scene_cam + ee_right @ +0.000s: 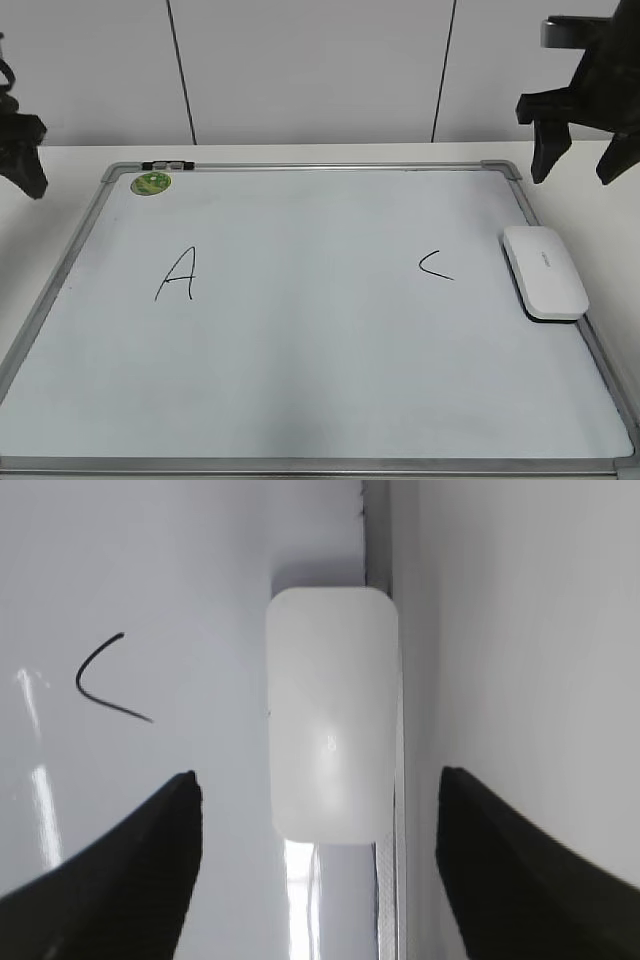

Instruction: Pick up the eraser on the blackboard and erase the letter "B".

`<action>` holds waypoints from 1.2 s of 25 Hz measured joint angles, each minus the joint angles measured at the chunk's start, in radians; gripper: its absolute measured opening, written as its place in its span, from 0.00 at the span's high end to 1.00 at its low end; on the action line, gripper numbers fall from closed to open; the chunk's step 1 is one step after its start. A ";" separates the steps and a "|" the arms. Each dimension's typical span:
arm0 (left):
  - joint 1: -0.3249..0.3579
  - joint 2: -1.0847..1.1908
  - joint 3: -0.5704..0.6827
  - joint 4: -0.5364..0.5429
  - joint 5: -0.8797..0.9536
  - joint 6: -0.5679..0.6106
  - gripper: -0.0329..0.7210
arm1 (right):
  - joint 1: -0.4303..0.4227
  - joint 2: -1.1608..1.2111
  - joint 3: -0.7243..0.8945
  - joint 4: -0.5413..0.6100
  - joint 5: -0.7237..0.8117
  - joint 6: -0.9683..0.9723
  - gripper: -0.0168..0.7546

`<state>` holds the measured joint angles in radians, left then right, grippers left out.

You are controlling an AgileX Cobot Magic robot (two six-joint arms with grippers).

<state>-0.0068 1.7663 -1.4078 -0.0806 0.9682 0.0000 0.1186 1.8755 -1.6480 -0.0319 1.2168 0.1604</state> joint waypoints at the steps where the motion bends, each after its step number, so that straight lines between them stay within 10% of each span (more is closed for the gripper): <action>1: -0.002 -0.036 0.023 0.000 -0.011 0.000 0.26 | 0.025 -0.037 0.027 -0.016 -0.003 0.014 0.28; 30: -0.086 -1.249 0.859 0.006 -0.031 0.000 0.26 | 0.148 -1.087 0.983 -0.058 -0.257 0.104 0.28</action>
<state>-0.0929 0.5171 -0.5488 -0.0743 0.9370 0.0000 0.2668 0.7885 -0.6646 -0.0899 0.9597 0.2648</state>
